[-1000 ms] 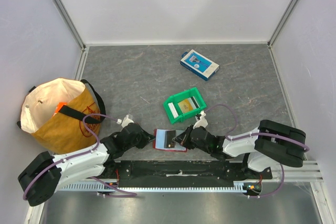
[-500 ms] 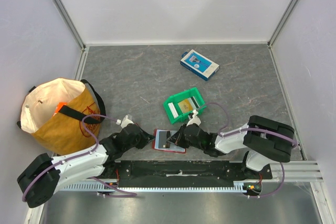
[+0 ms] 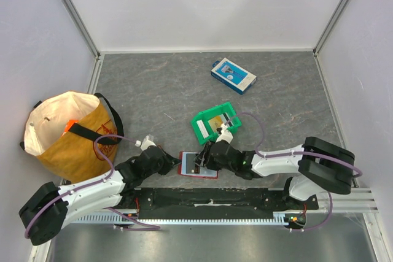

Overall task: Put the credit cards into the card holder
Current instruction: Insert the credit card into the card holder.

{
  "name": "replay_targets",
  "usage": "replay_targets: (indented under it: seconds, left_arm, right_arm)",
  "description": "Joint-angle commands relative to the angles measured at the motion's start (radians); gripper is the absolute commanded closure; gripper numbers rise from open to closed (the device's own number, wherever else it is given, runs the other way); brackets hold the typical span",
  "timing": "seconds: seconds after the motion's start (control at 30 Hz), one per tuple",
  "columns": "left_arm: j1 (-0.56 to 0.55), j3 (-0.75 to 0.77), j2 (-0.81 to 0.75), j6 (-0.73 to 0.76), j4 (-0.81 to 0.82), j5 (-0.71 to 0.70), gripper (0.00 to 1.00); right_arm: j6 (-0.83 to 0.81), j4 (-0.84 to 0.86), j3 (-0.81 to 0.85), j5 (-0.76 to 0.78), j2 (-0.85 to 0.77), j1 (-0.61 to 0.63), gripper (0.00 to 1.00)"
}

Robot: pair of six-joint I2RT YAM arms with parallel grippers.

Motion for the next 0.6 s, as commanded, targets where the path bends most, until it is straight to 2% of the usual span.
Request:
replay_targets:
  seconds: [0.0, 0.13, 0.37, 0.57]
  left_arm:
    - [-0.003, -0.016, 0.020, -0.023, -0.067, -0.038, 0.98]
    - [-0.003, -0.016, 0.023, -0.025, -0.064, -0.037, 0.98]
    - [-0.003, -0.010, 0.026, -0.022, -0.064, -0.040, 0.98]
    - [-0.003, 0.004, 0.047, -0.008, -0.065, -0.041, 0.98]
  right_arm:
    - [-0.046, -0.046, 0.062, -0.024, 0.076, 0.003, 0.49]
    - [-0.065, 0.018, 0.078, -0.059, 0.093, 0.009, 0.59]
    - [-0.144, -0.052, 0.185, -0.038, 0.103, 0.039, 0.72]
    - [-0.156, -0.049, 0.203, -0.041, 0.126, 0.040, 0.80]
